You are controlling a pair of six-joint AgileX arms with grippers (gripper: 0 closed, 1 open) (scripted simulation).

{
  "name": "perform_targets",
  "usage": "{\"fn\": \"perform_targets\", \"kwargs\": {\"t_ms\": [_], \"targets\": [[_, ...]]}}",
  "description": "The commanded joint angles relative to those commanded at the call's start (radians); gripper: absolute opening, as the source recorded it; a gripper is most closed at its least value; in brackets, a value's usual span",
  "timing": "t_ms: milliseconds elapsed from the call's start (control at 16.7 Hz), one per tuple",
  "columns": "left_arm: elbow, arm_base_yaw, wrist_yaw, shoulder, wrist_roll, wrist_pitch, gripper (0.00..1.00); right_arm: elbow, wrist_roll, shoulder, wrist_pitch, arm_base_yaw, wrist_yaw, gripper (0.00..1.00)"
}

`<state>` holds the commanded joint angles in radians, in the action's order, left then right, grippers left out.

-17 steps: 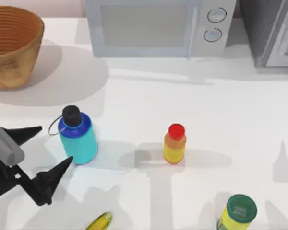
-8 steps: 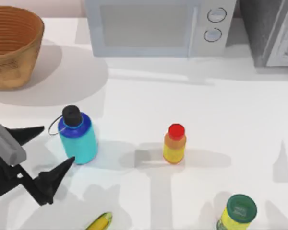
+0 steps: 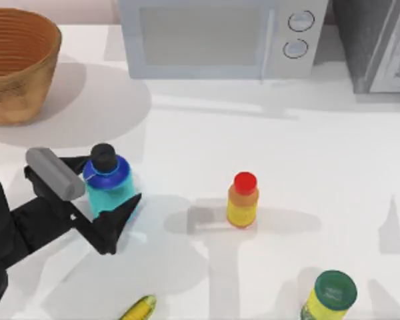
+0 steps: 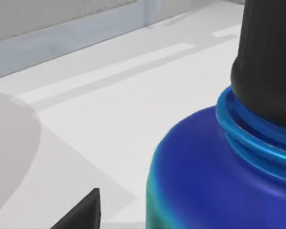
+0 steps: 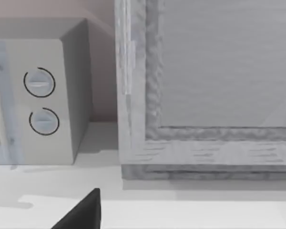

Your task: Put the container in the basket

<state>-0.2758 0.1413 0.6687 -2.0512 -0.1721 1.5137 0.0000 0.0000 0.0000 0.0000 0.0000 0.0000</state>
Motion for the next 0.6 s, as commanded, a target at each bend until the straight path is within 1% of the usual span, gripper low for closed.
{"fn": "perform_targets", "kwargs": {"t_ms": [240, 600], "targets": [[-0.005, 0.006, -0.006, -0.005, 0.002, 0.001, 1.0, 0.0, 0.0, 0.0, 0.0, 0.0, 0.0, 1.0], [-0.005, 0.006, -0.006, -0.005, 0.002, 0.001, 0.55, 0.0, 0.0, 0.0, 0.0, 0.0, 0.0, 1.0]]}}
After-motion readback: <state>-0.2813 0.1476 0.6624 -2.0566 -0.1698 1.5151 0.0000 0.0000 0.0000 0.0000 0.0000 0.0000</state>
